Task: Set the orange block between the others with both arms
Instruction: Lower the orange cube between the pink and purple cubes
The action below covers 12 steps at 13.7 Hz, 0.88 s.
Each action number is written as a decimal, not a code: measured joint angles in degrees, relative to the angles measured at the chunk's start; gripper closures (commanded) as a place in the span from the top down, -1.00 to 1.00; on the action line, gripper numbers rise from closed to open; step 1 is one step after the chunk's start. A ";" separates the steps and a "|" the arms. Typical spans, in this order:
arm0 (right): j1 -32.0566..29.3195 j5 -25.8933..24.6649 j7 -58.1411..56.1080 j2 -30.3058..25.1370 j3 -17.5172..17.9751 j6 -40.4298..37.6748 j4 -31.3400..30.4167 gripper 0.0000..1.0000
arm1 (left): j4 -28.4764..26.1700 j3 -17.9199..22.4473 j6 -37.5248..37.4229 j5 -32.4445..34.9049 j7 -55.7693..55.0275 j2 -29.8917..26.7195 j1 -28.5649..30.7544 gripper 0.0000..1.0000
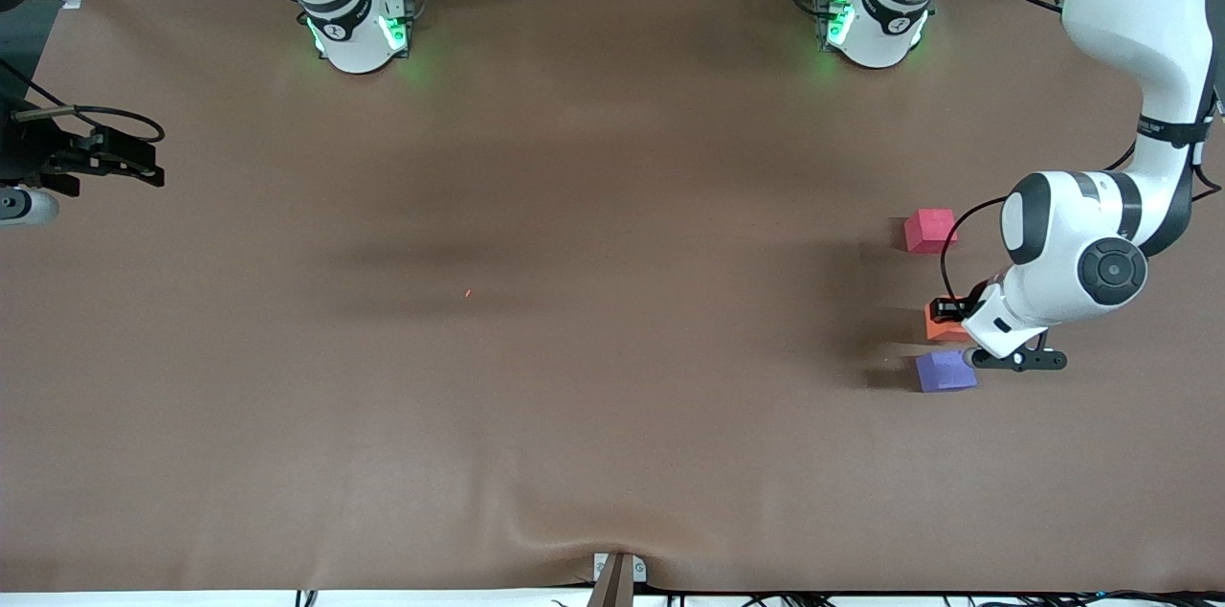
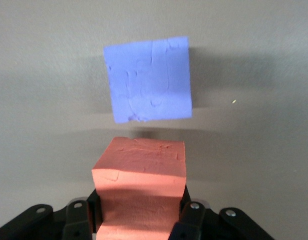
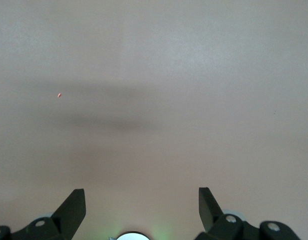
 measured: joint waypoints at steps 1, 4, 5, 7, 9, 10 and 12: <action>0.00 0.00 0.00 0.00 0.00 0.00 0.00 1.00 | -0.70 -0.17 0.40 0.00 -0.01 -0.01 -0.07 -1.00; 0.00 0.00 0.00 0.00 0.00 0.01 0.00 1.00 | -3.98 -0.51 3.46 0.00 -0.13 -0.03 -0.18 -1.00; 0.00 0.00 0.00 0.00 0.00 0.01 0.00 1.00 | -5.11 -0.49 4.47 0.00 -0.13 -0.04 -0.14 -1.00; 0.00 0.00 0.00 0.00 0.00 0.01 0.00 1.00 | -7.12 -0.44 6.76 0.00 -0.13 -0.05 0.01 -1.00; 0.00 0.00 0.00 0.01 0.00 0.01 0.00 1.00 | -7.98 -0.42 7.54 0.00 -0.13 -0.70 0.15 -1.00; 0.00 0.00 0.00 0.01 0.00 0.01 0.00 1.00 | -8.20 -0.38 7.68 0.01 -0.13 -0.84 0.26 -1.00; 0.00 0.00 0.00 0.01 0.00 0.01 0.00 1.00 | -8.36 -0.31 7.73 0.01 -0.13 -0.84 0.44 -1.00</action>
